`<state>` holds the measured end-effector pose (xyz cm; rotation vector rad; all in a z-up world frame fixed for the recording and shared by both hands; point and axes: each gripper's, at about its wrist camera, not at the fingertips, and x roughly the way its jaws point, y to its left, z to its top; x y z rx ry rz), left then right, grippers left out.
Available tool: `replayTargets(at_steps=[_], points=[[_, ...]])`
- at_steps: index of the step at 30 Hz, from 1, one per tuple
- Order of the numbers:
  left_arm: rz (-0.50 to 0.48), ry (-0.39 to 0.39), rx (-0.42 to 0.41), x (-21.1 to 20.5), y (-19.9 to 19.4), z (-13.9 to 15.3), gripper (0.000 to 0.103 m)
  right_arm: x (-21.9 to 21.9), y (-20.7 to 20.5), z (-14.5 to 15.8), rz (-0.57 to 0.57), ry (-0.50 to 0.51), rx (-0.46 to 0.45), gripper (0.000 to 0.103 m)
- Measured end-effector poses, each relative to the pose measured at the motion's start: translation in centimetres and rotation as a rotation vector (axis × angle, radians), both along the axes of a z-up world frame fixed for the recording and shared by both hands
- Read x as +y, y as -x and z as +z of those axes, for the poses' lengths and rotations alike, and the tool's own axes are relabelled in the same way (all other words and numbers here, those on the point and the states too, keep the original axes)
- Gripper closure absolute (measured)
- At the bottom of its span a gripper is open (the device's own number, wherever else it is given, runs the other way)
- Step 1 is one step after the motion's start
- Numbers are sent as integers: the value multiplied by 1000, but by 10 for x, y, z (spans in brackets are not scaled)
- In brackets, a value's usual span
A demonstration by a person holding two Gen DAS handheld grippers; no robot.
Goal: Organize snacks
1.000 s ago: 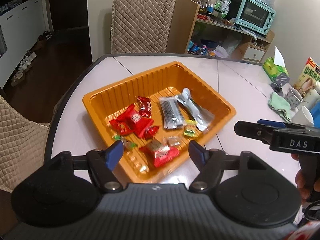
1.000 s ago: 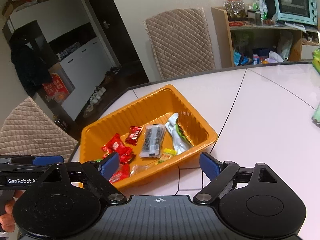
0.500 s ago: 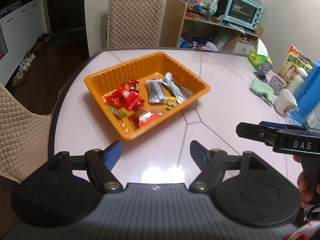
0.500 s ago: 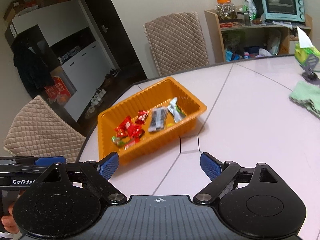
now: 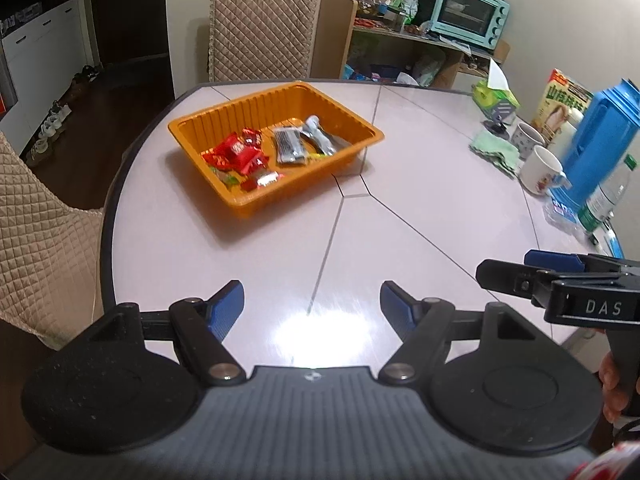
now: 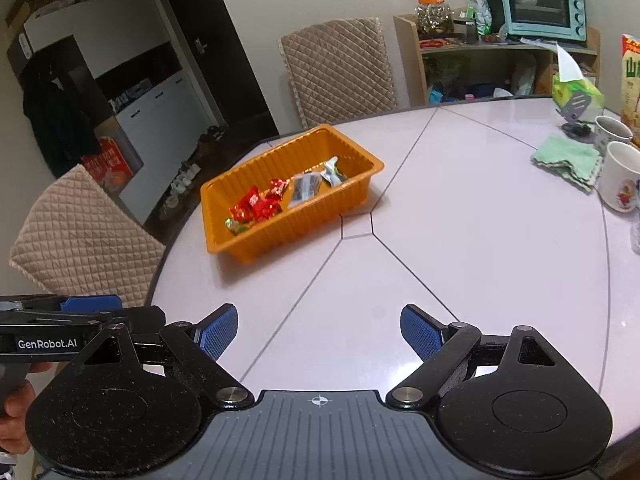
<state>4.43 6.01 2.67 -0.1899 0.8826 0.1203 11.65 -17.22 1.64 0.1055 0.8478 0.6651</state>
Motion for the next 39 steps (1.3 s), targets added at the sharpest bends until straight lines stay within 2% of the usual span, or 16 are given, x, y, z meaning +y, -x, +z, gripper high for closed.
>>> replayTargets(at_steps=[10, 18, 39], points=[[-25, 6, 20, -25, 42, -4, 30, -18, 46, -5, 6, 34, 21, 15], [-31, 13, 31, -35, 58, -5, 30, -26, 69, -7, 5, 55, 32, 15], [-37, 7, 28, -46, 71, -3, 30, -34, 79, -10, -4, 58, 40, 15]])
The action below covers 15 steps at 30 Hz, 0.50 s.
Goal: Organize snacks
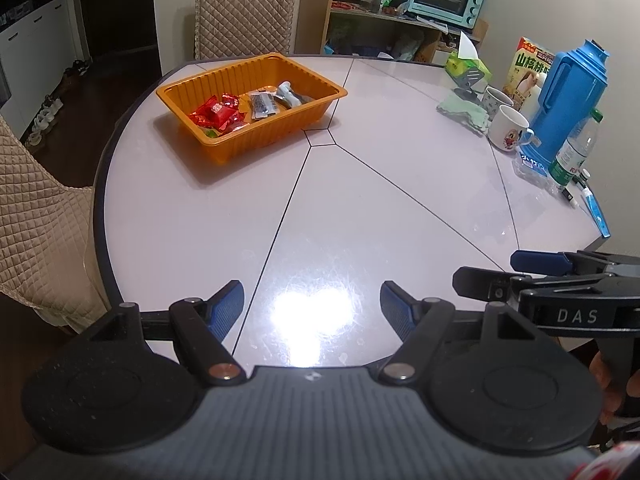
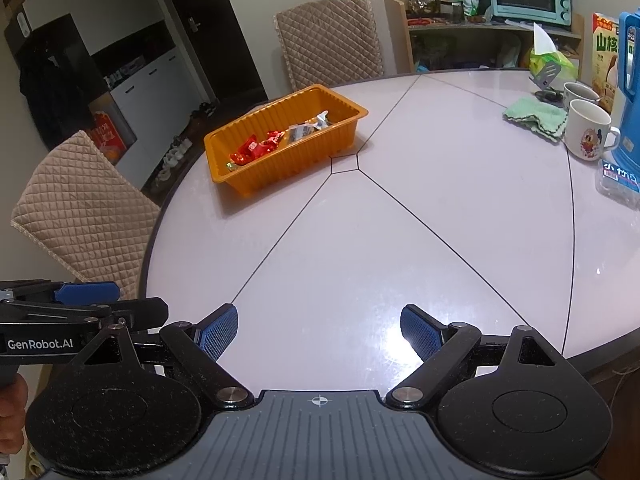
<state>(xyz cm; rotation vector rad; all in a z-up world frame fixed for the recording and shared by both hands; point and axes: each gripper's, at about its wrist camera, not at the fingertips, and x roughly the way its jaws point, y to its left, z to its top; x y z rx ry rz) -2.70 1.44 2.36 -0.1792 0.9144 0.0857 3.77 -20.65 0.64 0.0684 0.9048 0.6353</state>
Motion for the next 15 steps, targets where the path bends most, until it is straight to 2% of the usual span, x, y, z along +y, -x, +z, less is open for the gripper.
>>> replayTargets(at_steps=[15], points=[[-2, 1, 0, 0, -1, 1, 30, 0, 0, -1, -3, -1, 4, 15]])
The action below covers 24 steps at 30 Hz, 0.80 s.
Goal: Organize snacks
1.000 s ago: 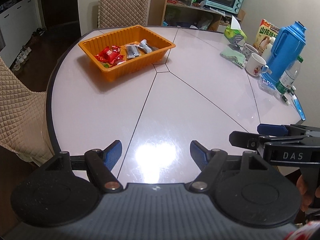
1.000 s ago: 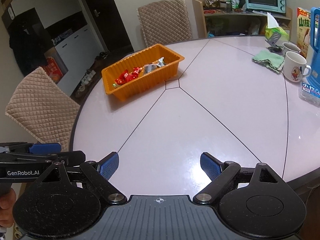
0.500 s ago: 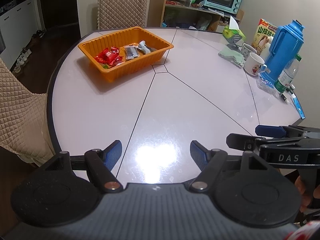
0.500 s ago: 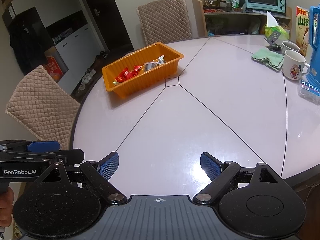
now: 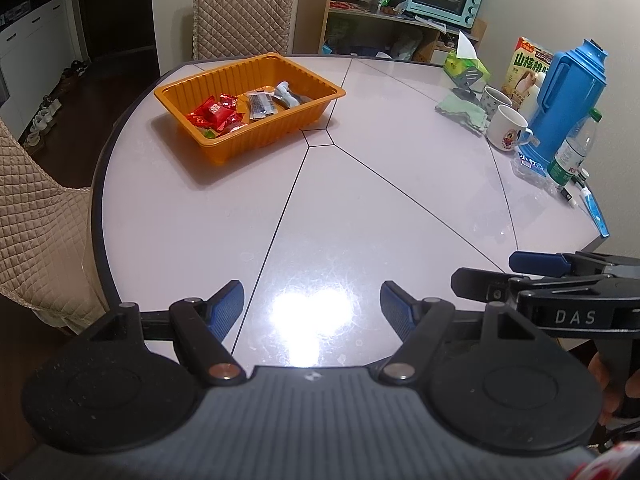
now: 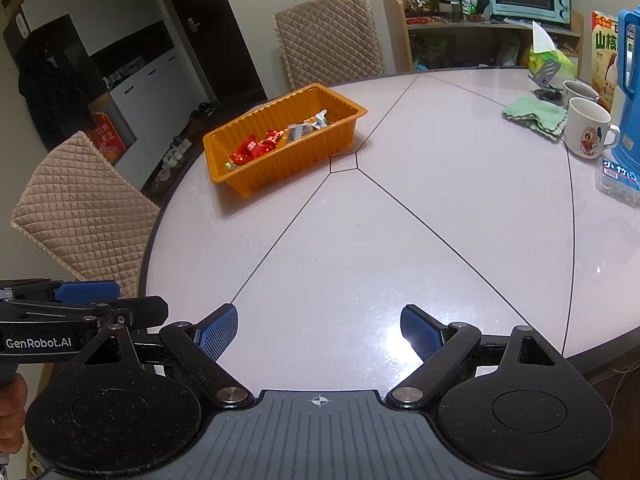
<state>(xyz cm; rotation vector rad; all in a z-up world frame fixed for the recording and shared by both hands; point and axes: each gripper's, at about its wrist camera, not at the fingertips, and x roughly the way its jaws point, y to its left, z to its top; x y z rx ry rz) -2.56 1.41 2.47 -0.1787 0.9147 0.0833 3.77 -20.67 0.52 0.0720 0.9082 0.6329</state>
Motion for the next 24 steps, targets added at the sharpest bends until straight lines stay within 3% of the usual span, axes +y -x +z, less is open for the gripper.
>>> replayTargets(at_steps=[24], points=[[-8, -3, 3, -4, -4, -1, 30, -1, -1, 0, -1, 1, 1, 15]])
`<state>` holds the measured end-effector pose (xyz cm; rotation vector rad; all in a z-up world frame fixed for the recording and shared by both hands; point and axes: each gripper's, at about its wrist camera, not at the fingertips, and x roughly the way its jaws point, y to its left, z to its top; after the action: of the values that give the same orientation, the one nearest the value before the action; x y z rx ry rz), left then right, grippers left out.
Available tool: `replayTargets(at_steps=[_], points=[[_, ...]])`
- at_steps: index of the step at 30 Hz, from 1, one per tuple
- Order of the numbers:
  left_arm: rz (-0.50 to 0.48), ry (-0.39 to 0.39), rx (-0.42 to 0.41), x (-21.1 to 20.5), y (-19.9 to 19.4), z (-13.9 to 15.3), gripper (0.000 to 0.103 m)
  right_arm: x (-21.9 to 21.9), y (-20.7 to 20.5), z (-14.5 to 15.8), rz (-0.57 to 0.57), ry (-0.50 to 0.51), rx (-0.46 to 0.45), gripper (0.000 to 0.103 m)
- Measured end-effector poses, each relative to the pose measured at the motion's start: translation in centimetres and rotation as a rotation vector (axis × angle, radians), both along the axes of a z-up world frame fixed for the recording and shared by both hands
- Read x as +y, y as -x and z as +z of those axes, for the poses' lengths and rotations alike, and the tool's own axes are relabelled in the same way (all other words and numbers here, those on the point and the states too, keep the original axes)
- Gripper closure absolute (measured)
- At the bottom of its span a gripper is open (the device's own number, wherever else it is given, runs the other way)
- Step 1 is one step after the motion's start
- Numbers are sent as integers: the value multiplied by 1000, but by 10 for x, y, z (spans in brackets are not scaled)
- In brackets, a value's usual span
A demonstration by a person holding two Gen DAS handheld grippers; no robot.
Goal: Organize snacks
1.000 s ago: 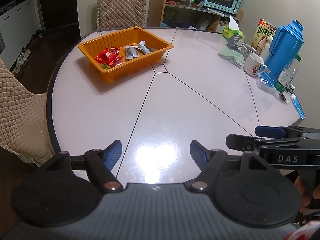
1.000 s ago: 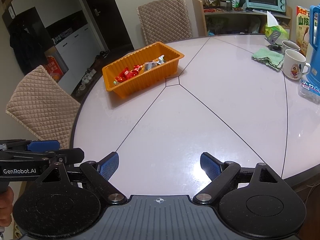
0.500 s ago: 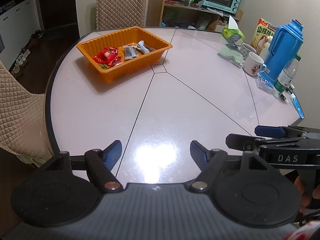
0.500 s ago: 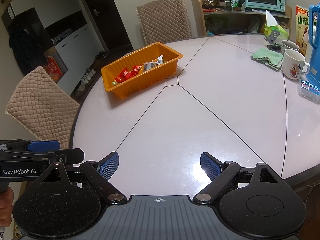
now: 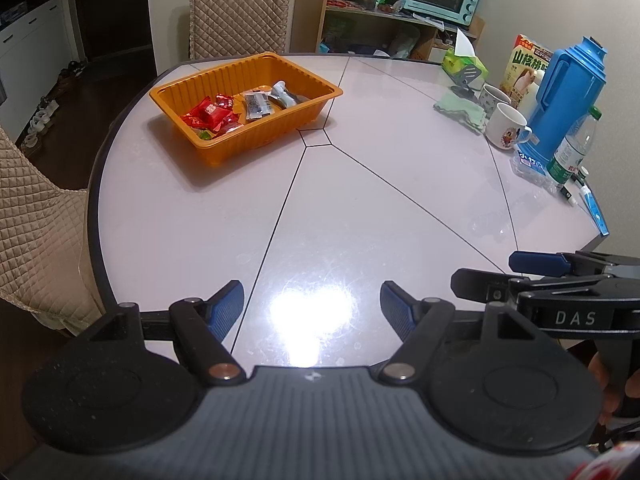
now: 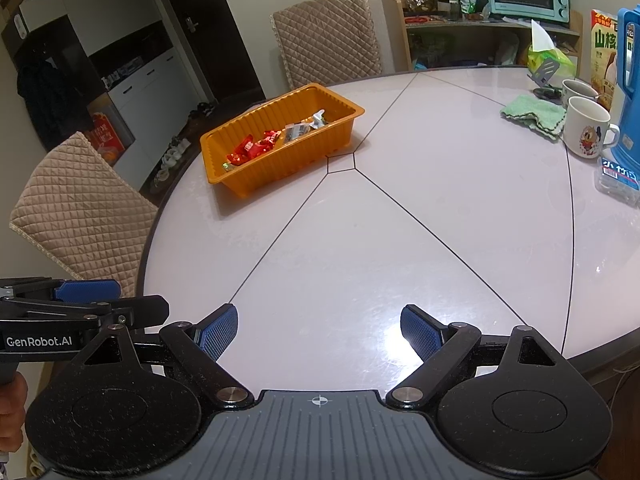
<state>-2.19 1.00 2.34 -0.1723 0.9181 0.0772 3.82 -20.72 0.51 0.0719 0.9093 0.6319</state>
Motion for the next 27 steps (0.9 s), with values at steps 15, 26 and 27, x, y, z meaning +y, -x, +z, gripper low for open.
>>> replayTargets(at_steps=[15, 26, 27], points=[[-3, 0, 2, -1, -2, -1, 30, -3, -4, -2, -4, 0, 5, 15], [-6, -1, 1, -2, -4, -2, 30, -5, -6, -3, -7, 0, 7, 15], [-6, -1, 2, -2, -4, -2, 30, -5, -6, -3, -7, 0, 7, 15]])
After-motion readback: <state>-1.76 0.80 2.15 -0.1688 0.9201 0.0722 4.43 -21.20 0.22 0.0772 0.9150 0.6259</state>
